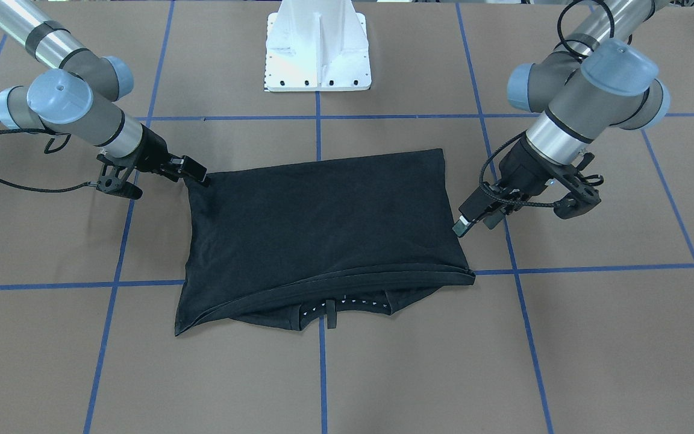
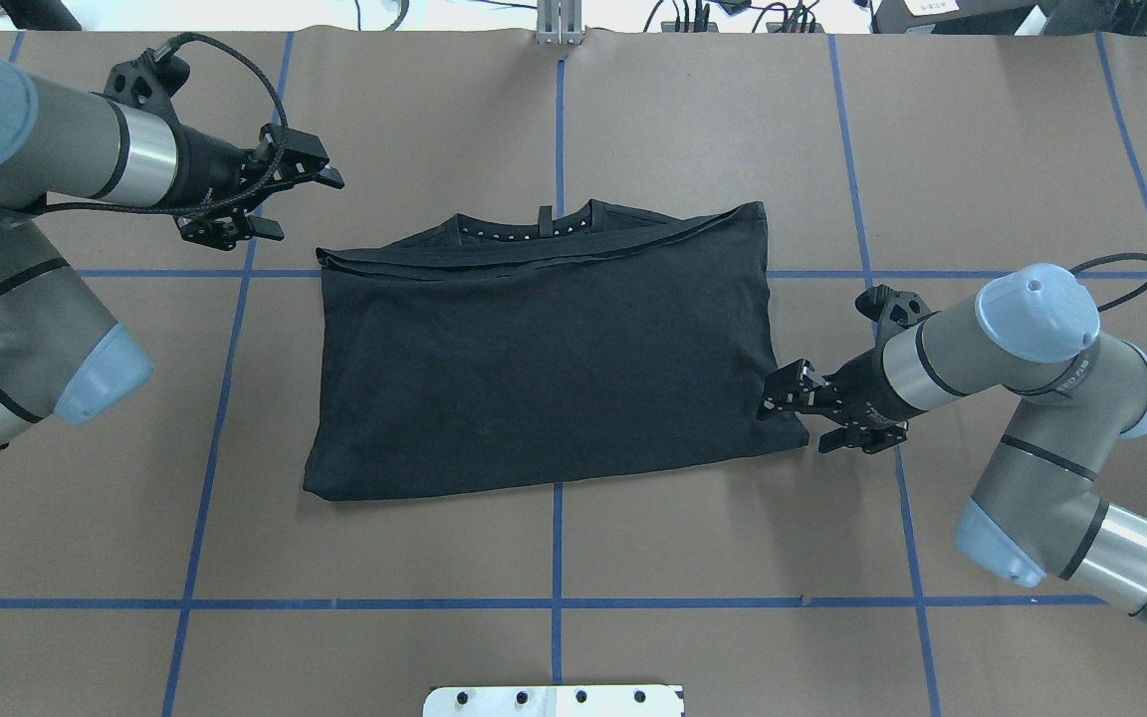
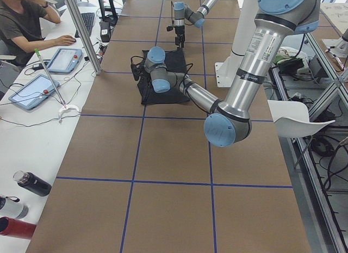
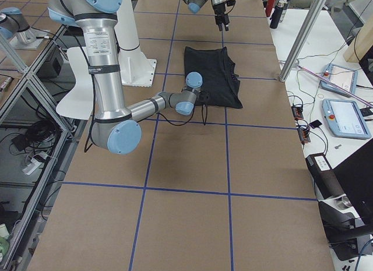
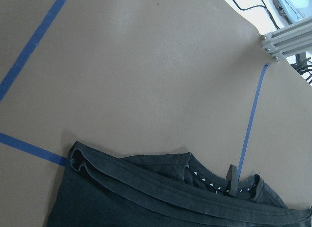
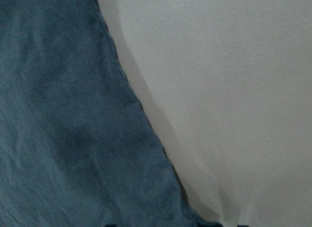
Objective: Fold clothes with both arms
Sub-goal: 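Move the right gripper to the folded shirt's near corner and grasp it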
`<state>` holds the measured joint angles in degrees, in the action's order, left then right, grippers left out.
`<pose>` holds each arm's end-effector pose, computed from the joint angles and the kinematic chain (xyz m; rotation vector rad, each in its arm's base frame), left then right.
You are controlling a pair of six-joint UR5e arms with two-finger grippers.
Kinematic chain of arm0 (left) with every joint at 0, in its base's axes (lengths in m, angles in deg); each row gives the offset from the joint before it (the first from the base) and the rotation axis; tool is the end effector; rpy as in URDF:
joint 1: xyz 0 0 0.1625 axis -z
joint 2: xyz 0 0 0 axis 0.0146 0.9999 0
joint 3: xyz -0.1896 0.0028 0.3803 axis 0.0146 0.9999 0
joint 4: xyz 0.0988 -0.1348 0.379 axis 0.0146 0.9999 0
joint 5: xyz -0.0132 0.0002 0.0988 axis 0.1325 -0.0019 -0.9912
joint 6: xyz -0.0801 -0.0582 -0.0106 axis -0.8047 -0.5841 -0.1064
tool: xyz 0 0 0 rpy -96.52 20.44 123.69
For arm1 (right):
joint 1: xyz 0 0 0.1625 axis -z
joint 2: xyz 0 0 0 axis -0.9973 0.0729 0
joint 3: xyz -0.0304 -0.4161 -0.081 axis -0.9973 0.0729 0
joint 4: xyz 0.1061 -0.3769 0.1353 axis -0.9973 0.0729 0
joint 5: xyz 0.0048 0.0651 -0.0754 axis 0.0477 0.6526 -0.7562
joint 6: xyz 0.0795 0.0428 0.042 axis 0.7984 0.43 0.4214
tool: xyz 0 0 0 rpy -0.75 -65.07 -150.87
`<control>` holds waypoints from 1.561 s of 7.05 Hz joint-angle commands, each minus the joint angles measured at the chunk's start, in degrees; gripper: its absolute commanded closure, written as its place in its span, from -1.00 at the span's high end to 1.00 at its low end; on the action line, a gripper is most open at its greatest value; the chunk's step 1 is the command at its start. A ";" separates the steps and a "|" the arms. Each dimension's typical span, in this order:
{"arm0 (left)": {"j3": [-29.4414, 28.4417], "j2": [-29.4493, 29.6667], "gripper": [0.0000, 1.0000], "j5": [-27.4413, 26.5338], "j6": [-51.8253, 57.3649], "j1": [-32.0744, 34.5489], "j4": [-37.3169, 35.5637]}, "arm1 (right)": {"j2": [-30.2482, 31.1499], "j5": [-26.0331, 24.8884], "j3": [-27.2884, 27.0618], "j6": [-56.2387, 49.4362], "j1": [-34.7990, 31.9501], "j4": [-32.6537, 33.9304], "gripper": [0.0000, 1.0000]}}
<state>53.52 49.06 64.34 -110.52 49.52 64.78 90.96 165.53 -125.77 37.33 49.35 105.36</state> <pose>0.3338 -0.5392 0.3110 0.0755 1.2752 -0.5317 -0.4161 -0.4016 0.4355 -0.2543 -1.1324 0.3032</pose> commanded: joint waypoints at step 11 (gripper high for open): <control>0.36 -0.67 1.00 -0.09 0.03 0.01 0.00 | 0.37 21.94 -13.13 5.03 9.80 0.07 -1.00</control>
<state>53.72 48.48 64.25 -110.46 49.60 64.78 91.75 183.46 -136.86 40.05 55.52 105.43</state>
